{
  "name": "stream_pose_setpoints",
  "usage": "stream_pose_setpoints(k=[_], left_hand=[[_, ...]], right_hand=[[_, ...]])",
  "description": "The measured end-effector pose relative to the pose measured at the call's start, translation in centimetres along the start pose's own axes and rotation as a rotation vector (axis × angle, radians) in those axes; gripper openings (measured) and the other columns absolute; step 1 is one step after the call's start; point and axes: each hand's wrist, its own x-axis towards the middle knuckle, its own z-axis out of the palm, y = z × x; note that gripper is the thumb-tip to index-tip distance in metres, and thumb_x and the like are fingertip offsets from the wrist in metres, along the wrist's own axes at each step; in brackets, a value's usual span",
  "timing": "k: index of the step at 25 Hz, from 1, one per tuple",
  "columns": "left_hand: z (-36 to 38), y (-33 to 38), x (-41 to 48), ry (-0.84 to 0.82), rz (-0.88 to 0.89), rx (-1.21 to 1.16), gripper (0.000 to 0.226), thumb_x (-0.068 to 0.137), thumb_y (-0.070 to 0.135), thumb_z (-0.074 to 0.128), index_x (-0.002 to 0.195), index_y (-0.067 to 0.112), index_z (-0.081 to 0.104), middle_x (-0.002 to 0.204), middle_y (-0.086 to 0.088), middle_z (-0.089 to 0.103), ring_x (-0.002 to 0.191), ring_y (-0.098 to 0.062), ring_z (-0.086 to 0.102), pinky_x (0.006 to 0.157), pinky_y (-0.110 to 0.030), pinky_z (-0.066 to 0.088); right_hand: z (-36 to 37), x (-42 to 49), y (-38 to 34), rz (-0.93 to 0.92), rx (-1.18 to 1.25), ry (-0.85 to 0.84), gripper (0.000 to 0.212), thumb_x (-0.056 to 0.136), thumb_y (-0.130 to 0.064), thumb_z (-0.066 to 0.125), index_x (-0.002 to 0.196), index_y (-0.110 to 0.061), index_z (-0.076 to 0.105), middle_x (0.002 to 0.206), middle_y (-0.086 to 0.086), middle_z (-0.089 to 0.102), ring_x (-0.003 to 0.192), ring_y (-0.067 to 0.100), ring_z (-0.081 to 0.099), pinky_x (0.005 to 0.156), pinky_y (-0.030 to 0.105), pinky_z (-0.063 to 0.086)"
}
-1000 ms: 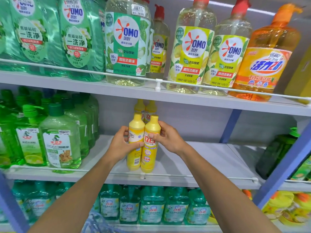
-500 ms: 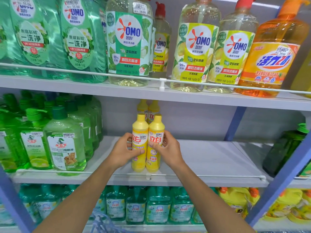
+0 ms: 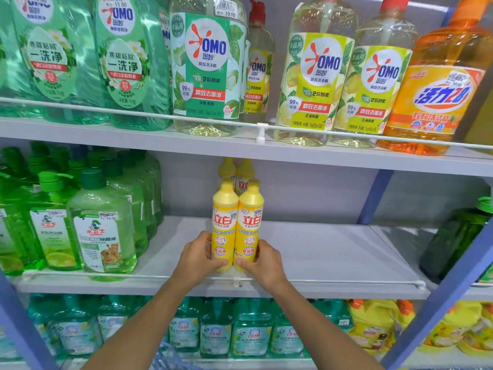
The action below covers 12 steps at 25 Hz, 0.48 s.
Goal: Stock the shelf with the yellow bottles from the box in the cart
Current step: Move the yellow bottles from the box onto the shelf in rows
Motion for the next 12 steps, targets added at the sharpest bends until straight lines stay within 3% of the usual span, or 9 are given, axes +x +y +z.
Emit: stream_pose_setpoints(k=[5, 9, 12], left_hand=[[1.0, -0.1, 1.4, 0.057, -0.093, 0.016, 0.053, 0.063, 0.034, 0.094, 0.097, 0.019, 0.056, 0.093, 0.004, 0.069, 0.084, -0.015, 0.068, 0.078, -0.041, 0.060], [1.5, 0.0, 2.6, 0.083, -0.118, 0.013, 0.051, 0.064, 0.031, 0.094, 0.097, 0.017, 0.058, 0.095, 0.002, 0.070, 0.084, -0.016, 0.068, 0.076, -0.036, 0.059], [2.1, -0.3, 4.0, 0.124, -0.134, -0.009, 0.049, 0.066, 0.030, 0.093, 0.098, 0.016, 0.059, 0.096, 0.000, 0.070, 0.085, -0.018, 0.068, 0.077, -0.036, 0.059]], right_hand=[[-0.5, 1.0, -0.5, 0.047, 0.079, -0.071, 0.048, 0.081, -0.029, 0.085, 0.122, -0.018, 0.063, 0.118, -0.002, 0.072, 0.098, 0.012, 0.068, 0.092, 0.032, 0.058], [1.1, 1.6, -0.6, 0.113, 0.093, 0.052, 0.056, 0.071, -0.039, 0.091, 0.116, -0.017, 0.066, 0.110, -0.004, 0.074, 0.088, 0.008, 0.064, 0.064, 0.005, 0.043], [2.1, 2.9, -0.7, 0.154, 0.128, 0.116, 0.052, 0.072, -0.038, 0.090, 0.113, -0.016, 0.067, 0.110, -0.001, 0.074, 0.084, 0.010, 0.062, 0.062, 0.009, 0.042]])
